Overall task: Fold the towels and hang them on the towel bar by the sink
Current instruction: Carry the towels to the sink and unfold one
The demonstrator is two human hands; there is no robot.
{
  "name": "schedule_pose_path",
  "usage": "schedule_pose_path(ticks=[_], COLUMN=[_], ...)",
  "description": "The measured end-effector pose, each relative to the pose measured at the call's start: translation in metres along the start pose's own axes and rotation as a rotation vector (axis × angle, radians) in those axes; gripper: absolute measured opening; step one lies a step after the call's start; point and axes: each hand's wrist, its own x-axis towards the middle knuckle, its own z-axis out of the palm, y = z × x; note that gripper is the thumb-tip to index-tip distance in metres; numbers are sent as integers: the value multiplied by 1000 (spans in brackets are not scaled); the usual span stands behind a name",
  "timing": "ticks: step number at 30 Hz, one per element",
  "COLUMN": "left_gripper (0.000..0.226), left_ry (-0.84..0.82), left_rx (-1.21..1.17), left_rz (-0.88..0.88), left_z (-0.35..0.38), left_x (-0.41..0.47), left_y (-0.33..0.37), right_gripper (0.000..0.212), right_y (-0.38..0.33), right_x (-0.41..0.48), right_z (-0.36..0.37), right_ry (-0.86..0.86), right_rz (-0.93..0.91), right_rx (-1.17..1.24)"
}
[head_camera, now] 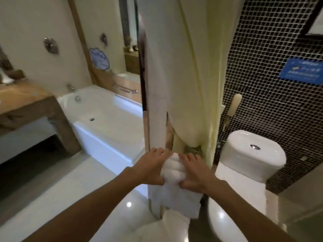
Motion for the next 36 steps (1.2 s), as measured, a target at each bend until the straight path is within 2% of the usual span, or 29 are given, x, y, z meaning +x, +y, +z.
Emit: schedule_pose_path(ticks=[7,13,25,36], left_gripper=[97,96,100,98], left_ry=[75,128,95,144], left_rx=[-17,-29,-24,-8], left_rz=[-302,-528,-943,-1142], left_z=[-13,-27,-7,6], left_x=[-82,-138,-211,-243], left_y=[-88,-130,-131,-127], right_gripper=[86,83,79,86], right_y=[-101,-169,-237,-271], right_x=[84,132,162,177], right_z=[15,18,52,83], right_ry=[-50,-65,-189,-192], right_rz=[-230,-434,-767,-962], right_rx=[-13,-34,-2,61])
